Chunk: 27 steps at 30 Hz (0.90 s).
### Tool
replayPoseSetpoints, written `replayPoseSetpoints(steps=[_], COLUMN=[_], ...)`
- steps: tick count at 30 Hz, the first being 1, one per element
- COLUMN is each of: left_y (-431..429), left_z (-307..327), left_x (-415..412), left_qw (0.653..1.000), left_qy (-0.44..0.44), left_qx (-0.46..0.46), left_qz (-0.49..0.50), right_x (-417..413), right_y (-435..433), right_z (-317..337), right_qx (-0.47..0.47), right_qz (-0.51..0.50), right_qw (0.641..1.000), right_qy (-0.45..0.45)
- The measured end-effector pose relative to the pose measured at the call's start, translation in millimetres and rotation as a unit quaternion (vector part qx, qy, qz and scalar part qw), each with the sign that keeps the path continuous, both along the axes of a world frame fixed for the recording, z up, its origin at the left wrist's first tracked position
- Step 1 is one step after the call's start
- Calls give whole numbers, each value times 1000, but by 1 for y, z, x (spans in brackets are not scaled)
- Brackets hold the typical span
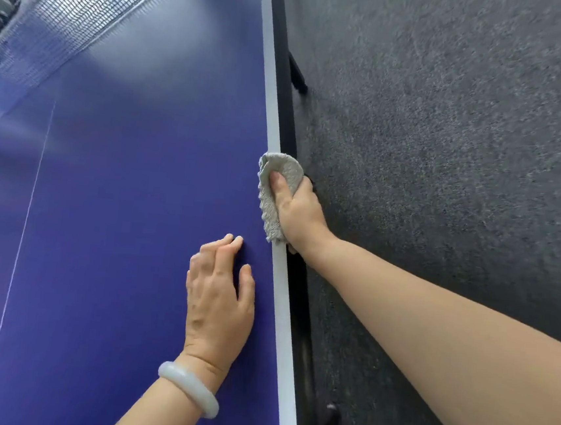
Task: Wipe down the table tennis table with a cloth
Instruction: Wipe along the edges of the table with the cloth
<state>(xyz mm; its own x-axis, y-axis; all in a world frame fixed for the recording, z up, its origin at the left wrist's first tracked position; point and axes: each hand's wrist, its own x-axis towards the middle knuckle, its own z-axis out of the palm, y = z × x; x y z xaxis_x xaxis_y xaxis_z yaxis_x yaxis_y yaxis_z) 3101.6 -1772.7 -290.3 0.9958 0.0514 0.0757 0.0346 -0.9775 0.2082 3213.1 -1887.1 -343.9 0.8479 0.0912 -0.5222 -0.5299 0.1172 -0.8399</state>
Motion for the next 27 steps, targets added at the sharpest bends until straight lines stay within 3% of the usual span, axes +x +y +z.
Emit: replayPoseSetpoints(steps=[3, 10, 18, 24, 27], left_y=[3, -23, -22, -24, -25], left_z=[8, -10, -16, -19, -18], left_x=[47, 163, 165, 162, 161], left_qw=[999, 996, 993, 993, 993], left_qy=[-34, 35, 15, 18, 20], left_qx=[-16, -13, -35, -29, -24], left_qz=[9, 86, 112, 113, 115], right_x=[0, -1, 10, 127, 94], right_y=[0, -5, 0, 6, 8], right_z=[0, -2, 10, 12, 10], right_qx=[12, 19, -11, -42, -24], right_qz=[-3, 20, 7, -44, -50], right_qw=[1000, 1000, 1000, 998, 998], right_qy=[-2, -9, 4, 18, 4])
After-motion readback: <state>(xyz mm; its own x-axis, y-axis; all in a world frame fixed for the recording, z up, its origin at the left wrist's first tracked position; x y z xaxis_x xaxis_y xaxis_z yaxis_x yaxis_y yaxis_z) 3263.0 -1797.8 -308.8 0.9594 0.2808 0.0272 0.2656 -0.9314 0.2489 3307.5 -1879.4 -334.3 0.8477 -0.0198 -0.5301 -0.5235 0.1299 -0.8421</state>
